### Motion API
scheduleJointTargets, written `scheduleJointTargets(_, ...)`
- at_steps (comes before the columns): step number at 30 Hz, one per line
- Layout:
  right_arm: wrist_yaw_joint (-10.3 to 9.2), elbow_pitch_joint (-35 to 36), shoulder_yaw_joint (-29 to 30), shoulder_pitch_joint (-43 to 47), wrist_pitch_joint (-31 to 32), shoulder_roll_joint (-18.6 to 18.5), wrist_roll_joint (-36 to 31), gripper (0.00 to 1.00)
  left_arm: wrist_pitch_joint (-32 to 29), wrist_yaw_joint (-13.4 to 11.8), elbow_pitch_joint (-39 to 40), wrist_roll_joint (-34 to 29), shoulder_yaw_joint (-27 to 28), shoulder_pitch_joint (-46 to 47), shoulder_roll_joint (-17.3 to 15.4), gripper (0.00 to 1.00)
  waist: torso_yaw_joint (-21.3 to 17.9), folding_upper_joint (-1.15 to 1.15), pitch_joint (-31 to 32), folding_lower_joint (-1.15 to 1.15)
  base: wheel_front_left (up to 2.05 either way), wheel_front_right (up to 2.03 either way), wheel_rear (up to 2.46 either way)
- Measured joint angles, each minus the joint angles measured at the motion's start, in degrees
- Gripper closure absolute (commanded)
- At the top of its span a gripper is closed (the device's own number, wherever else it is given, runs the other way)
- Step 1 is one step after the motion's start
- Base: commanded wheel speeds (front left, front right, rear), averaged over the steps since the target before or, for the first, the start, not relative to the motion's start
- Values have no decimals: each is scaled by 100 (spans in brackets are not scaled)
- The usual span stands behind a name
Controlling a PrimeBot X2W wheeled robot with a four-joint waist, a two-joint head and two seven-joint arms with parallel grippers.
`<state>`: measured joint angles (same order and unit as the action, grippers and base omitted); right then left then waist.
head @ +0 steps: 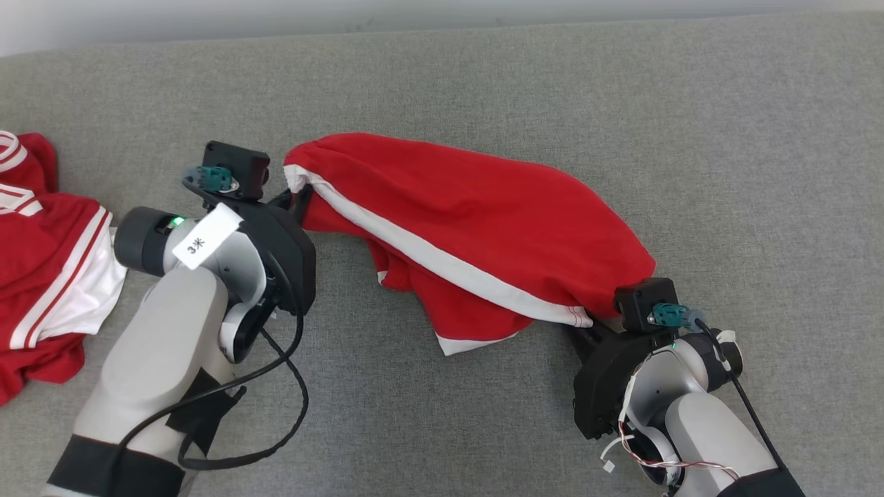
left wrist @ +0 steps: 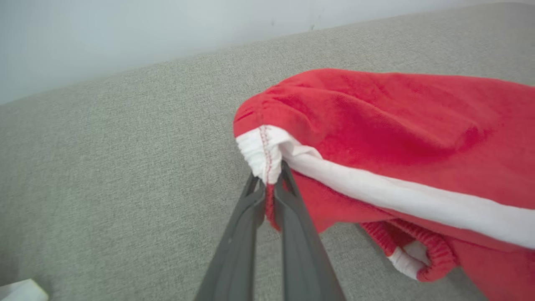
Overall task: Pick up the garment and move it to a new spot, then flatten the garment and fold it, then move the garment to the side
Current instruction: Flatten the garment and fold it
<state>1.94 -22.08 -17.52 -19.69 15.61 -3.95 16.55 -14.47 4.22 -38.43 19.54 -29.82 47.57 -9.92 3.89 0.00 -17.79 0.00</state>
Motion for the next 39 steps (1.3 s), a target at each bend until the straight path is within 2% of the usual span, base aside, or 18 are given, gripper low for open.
scheduleJointTargets(6,69,69,71,74,-145,14,149,100,220,60,-147,4,-3,7,84,100,15,0,129,0,0,0,0)
scheduleJointTargets(10,164,386,319,277,-344,29,590,100,413,85,-151,11,2,16,167,100,18,1,241,0,0,0,0)
scheduleJointTargets(14,169,793,571,327,-590,29,762,100,599,85,-144,12,9,27,238,100,8,1,381,0,0,0,0)
scheduleJointTargets(21,210,1388,803,400,-812,-157,808,100,875,86,-89,16,15,82,296,100,-35,1,680,0,0,0,0)
scheduleJointTargets(29,210,1981,970,632,-984,-175,867,100,1174,82,108,70,101,25,356,100,-106,0,1054,0,0,0,0)
scheduleJointTargets(35,185,2665,1276,926,-1125,-323,1016,100,1414,29,582,240,194,-313,352,100,-160,0,1345,0,0,0,0)
scheduleJointTargets(39,104,3535,1666,1282,-1212,-474,1138,100,1470,29,1403,421,279,-654,387,100,-199,-1,1554,-1,0,0,0)
